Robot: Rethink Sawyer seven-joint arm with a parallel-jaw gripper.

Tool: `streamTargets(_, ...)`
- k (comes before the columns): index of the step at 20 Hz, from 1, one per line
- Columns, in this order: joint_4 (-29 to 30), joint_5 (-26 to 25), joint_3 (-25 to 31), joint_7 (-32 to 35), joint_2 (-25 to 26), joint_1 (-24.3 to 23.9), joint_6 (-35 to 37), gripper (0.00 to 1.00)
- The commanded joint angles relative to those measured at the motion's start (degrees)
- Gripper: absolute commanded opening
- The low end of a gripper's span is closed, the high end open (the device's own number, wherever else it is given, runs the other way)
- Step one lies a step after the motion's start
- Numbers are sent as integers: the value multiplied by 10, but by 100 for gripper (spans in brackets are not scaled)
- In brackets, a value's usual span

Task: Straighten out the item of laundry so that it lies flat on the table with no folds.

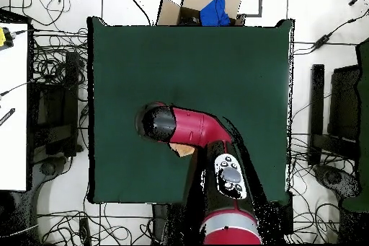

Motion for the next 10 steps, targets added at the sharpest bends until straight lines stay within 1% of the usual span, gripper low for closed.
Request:
streamTargets(1,15,-22,48,53,31,-3,-32,100)
streamTargets(4,3,-28,40,49,38,1,-27,100)
streamTargets(7,-1,-35,44,37,51,-11,-35,100)
streamTargets(10,-4,-42,48,28,53,-19,-31,100)
